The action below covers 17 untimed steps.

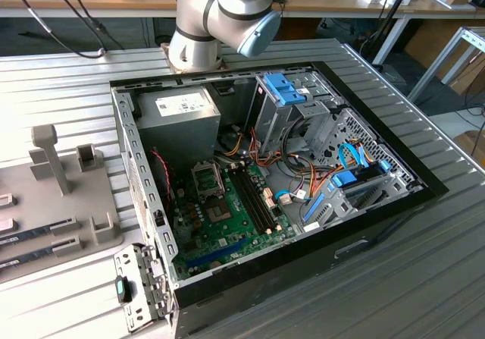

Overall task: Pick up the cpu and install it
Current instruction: 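Pick up the cpu and move it towards the insertion slot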

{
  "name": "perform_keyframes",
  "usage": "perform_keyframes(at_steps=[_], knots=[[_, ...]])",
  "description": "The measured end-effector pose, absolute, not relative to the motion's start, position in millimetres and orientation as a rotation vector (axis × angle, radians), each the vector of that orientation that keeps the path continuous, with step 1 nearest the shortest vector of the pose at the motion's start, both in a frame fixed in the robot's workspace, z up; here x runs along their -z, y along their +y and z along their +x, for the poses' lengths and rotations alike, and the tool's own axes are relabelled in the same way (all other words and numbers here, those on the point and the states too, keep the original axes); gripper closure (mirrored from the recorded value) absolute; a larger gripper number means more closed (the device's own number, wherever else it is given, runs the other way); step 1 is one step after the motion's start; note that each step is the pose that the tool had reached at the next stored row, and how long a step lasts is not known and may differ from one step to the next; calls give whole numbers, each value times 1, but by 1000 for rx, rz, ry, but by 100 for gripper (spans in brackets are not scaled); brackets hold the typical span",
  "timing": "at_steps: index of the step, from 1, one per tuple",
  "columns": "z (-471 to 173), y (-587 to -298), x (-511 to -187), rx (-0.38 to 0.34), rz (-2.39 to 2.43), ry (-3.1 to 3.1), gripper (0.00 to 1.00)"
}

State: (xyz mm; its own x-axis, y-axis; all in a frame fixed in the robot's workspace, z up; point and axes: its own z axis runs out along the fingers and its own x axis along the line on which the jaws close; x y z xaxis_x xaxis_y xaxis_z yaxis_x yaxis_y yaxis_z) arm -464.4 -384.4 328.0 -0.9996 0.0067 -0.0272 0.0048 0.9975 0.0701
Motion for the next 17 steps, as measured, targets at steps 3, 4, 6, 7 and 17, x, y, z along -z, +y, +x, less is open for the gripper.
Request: perform_keyframes(at_steps=[3,4,6,7,17], knots=[[-464,-384,-329,-109,9,3112,53],[-464,-384,-329,-109,9,3112,53],[-464,-384,-330,-109,9,3112,53],[-464,-384,-330,-109,9,3112,53],[-464,-384,-333,-109,9,3113,53]])
